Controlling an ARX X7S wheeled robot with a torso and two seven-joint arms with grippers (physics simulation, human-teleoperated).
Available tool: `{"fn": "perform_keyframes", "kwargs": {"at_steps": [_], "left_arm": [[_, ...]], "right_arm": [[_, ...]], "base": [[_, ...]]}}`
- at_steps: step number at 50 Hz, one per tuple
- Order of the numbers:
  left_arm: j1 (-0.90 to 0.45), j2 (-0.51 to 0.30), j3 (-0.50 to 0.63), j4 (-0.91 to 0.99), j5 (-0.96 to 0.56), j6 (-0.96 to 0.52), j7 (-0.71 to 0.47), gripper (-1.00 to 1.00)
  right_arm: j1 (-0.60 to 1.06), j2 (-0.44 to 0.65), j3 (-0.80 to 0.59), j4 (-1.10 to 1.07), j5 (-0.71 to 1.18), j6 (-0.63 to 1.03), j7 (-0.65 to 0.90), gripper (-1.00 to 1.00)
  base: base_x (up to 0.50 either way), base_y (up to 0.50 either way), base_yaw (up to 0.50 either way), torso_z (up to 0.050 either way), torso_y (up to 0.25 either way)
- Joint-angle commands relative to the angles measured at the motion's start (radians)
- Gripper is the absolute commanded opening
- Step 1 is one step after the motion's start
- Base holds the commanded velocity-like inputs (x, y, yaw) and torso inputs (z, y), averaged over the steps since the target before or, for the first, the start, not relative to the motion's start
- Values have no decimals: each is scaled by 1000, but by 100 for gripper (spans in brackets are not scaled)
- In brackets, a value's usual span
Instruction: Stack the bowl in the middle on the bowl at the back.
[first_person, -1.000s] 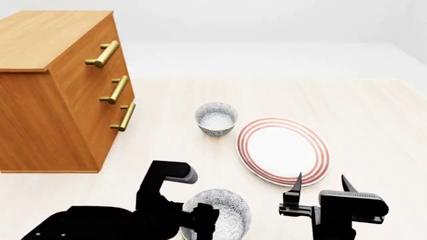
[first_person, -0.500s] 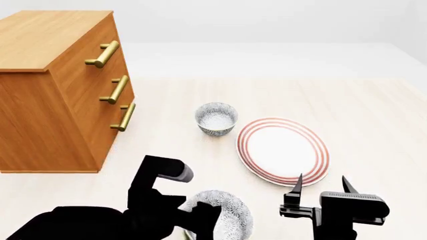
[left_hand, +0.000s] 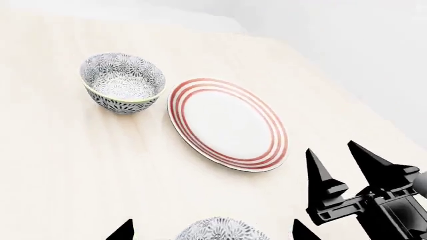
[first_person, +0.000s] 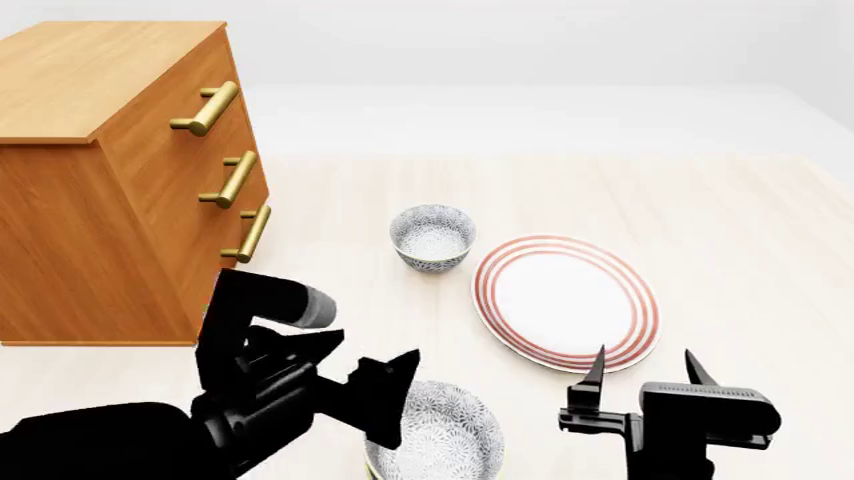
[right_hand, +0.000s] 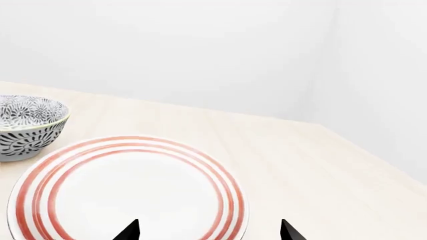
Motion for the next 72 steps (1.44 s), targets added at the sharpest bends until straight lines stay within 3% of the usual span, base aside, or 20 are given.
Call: {"fn": "perform_keyframes", "kwargs": {"at_steps": [1,14,24,39,42,46,53,72], "left_arm": [[93,-15,-72,113,286,112,50,100],[293,7,-174,168,618,368,147,100],[455,36,-272,209,754,552,168,100],[604,32,-427,313,743,715,168,100],[662,30,-466,347,746,763,192,100],[734,37,-515,380,751,826,224,100],[818,59,-560,399,757,900,275,100],[818,63,-552,395,761,910,277,100]], "right_arm": [[-30,12,16,-100,1,20,23,100],[-98,53,45,-385,-15,90,62,100],[-103,73,50,-565,-49,150,90,100],[-106,89,28,-800,-174,221,133,100],[-142,6,58,-801,-267,165,48,100],[-174,-321,200,-801,-443,30,-304,100],[-244,-323,199,-801,-462,-77,-273,100],[-278,-323,206,-801,-443,-127,-266,100]], "base": [[0,0,0,0,0],[0,0,0,0,0],[0,0,0,0,0],[0,0,0,0,0],[0,0,0,0,0],[0,0,0,0,0],[0,0,0,0,0],[0,0,0,0,0]]}}
